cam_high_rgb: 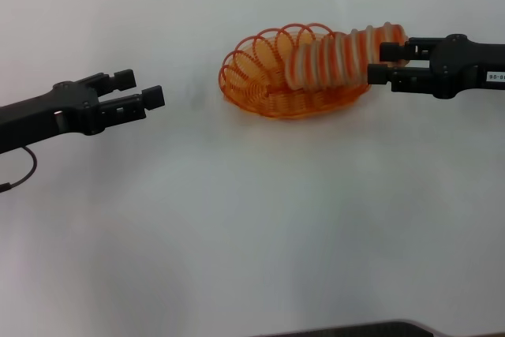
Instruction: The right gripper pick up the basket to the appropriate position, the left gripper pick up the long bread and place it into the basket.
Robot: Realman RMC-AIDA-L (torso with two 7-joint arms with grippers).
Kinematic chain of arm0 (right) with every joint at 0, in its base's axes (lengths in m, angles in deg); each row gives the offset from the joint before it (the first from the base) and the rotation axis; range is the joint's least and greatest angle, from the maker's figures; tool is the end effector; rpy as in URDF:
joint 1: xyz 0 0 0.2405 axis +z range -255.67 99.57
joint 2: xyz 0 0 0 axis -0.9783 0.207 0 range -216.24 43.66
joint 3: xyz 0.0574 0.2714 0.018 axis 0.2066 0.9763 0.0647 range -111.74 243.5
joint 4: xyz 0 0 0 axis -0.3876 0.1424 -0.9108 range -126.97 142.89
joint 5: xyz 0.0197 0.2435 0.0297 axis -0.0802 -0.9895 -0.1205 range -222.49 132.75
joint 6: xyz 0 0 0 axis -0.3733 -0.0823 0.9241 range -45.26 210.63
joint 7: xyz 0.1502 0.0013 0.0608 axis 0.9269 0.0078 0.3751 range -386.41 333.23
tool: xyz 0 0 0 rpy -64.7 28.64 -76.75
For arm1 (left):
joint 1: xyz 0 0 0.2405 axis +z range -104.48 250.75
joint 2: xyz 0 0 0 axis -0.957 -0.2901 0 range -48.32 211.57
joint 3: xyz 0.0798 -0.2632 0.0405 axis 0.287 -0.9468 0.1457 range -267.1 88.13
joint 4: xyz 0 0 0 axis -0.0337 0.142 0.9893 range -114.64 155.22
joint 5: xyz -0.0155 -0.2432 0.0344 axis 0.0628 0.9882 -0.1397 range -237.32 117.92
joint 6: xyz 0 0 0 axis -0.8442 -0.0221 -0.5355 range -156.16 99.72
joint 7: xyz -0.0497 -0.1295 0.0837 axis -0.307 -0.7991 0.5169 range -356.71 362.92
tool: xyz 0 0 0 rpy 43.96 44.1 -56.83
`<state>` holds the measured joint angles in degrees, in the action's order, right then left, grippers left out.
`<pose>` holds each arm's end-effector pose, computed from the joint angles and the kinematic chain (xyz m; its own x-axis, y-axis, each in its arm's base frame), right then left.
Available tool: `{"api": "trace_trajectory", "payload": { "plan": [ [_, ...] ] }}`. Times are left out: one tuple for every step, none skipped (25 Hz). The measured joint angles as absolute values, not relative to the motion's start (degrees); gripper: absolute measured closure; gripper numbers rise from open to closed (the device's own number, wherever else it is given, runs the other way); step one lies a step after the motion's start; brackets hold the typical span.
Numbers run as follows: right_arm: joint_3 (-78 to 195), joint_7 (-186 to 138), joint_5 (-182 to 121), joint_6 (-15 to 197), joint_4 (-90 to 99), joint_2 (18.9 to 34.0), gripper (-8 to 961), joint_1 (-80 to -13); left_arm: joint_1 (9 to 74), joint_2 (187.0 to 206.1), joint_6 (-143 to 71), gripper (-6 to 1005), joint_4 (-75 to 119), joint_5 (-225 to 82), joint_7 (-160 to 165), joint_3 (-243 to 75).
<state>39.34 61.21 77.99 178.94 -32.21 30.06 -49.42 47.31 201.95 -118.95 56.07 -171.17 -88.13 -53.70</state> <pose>0.3295 0.3588 0.0251 0.6915 -0.4865 -0.5340 -0.6263 -0.7721 -0.1076 -0.3141 0.3493 -0.0273 0.5482 0.5632 0.6183 0.7032 -0.7105 0.0238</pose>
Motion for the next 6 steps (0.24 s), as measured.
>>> {"api": "trace_trajectory", "payload": {
  "plan": [
    [39.3,61.2,78.0,178.9,-32.2,30.08,328,-49.4,47.3,201.94,-119.0,108,56.1,-171.2,-88.1,-53.6],
    [39.3,61.2,78.0,178.9,-32.2,30.12,328,-49.3,47.2,201.94,-119.1,108,56.0,-171.2,-88.1,-53.6],
    [39.3,61.2,78.0,178.9,-32.2,30.14,327,-49.3,47.1,201.94,-119.4,108,56.0,-171.2,-88.1,-53.6],
    [39.3,61.2,78.0,178.9,-32.2,30.2,327,-49.3,47.1,201.94,-119.6,108,56.0,-171.2,-88.1,-53.6],
    [39.3,61.2,78.0,178.9,-32.2,30.23,327,-49.3,47.1,201.94,-119.9,108,56.0,-171.2,-88.1,-53.6],
    [39.3,61.2,78.0,178.9,-32.2,30.25,327,-49.2,47.1,201.94,-120.0,108,56.0,-171.2,-88.2,-53.7]
  ]
}}
